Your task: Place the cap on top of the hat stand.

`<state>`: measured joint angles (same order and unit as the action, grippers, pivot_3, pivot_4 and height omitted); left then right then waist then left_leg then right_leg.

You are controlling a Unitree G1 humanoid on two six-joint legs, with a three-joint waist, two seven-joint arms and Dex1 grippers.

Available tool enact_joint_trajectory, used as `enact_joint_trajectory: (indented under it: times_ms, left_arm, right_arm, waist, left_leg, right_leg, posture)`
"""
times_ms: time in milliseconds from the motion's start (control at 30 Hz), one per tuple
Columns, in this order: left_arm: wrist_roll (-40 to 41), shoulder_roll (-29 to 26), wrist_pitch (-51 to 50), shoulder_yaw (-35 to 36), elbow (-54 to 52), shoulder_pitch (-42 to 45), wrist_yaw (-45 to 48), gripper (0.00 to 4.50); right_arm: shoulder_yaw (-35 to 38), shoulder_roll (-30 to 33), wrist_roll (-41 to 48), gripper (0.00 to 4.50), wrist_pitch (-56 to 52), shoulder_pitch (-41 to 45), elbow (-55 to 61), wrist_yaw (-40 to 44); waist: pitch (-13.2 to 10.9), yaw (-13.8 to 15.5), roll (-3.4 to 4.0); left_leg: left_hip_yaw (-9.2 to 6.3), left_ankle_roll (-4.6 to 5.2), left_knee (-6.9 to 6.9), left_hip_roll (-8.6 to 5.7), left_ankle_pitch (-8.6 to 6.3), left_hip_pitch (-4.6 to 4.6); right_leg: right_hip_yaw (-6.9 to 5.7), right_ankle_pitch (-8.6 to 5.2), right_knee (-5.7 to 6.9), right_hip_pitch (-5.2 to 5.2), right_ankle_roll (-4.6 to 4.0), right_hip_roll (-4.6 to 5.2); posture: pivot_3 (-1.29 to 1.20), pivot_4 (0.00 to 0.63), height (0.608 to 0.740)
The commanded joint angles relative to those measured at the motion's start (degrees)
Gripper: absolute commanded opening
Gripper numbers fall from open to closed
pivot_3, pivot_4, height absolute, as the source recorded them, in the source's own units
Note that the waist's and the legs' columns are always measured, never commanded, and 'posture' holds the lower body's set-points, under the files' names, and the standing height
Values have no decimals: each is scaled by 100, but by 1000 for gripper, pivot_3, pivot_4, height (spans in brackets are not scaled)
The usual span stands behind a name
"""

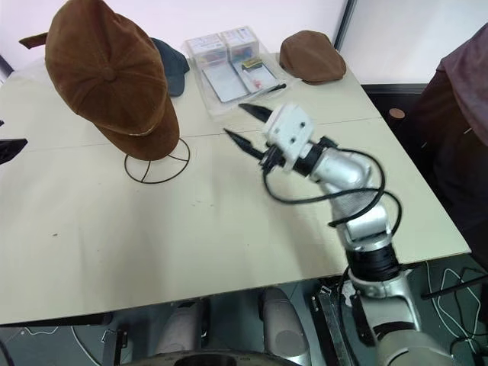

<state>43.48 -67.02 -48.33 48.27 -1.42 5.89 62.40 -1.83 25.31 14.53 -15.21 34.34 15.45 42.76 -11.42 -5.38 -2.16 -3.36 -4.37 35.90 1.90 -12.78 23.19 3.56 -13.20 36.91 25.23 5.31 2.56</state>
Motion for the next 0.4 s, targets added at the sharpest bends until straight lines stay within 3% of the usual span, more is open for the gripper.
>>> enact_joint_trajectory:
  times_ms: [33, 233, 400]
  left_arm:
    - [-139, -26, 166, 245, -63, -99, 13, 4500]
    - [-182, 381, 193, 360, -377, -290, -347, 4500]
    - [-273, 824, 168, 527, -925, -1032, -493, 4500]
  right_arm:
    - [425, 456, 597, 2373, -369, 391, -328, 553]
    - [717, 1436, 1271, 2373, -1198, 943, -1463, 1658]
    - [791, 1865, 1476, 2373, -1649, 1172, -2277, 2207]
  waist:
    - [-3, -11, 5]
    - [-10, 3, 17]
    - [-12, -23, 20]
  left_leg:
    - [0, 0, -1, 0, 0, 0]
    - [4, 1, -1, -2, 0, 6]
    - [7, 3, -3, -1, -2, 12]
  right_leg:
    - [0, -3, 0, 1, 5, 0]
    - [0, -6, -7, 2, 10, 4]
    - [2, 1, -10, 7, -1, 4]
  posture:
    - [0, 150, 740]
    - [0, 150, 740]
    - [0, 150, 740]
